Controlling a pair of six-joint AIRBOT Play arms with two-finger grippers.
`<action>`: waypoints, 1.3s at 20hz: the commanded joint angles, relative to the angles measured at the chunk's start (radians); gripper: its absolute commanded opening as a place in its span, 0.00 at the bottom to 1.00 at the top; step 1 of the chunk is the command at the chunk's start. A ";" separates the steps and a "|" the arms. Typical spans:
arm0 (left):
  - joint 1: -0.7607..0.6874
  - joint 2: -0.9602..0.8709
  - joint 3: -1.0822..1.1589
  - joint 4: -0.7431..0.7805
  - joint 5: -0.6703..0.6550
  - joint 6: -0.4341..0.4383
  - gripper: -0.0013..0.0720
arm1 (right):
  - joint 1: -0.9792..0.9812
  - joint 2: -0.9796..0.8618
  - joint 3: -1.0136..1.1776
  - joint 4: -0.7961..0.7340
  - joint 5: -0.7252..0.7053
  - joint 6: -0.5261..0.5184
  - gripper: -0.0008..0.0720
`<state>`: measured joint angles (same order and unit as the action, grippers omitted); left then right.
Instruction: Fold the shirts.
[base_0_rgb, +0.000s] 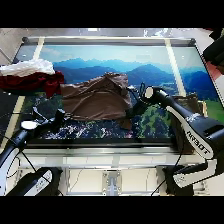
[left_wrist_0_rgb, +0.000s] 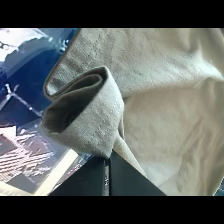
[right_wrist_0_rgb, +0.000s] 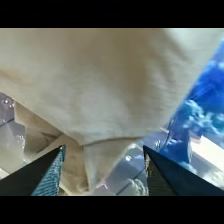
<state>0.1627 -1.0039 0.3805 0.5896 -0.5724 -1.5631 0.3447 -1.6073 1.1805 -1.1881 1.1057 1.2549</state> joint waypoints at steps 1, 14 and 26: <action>0.000 0.000 0.002 0.000 0.000 0.000 0.03 | 0.026 -0.022 -0.003 0.003 0.005 0.000 0.38; 0.188 0.654 0.642 0.016 -0.144 0.184 0.03 | 0.031 0.632 0.656 -0.252 0.448 0.106 0.03; 0.145 0.171 0.963 0.263 -0.610 0.262 0.02 | -0.038 0.442 0.707 -0.409 0.202 0.087 0.02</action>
<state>0.3344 -0.6754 1.3403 0.7170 -1.0546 -1.3075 0.3454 -1.0615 1.9602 -1.5627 1.3903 1.3460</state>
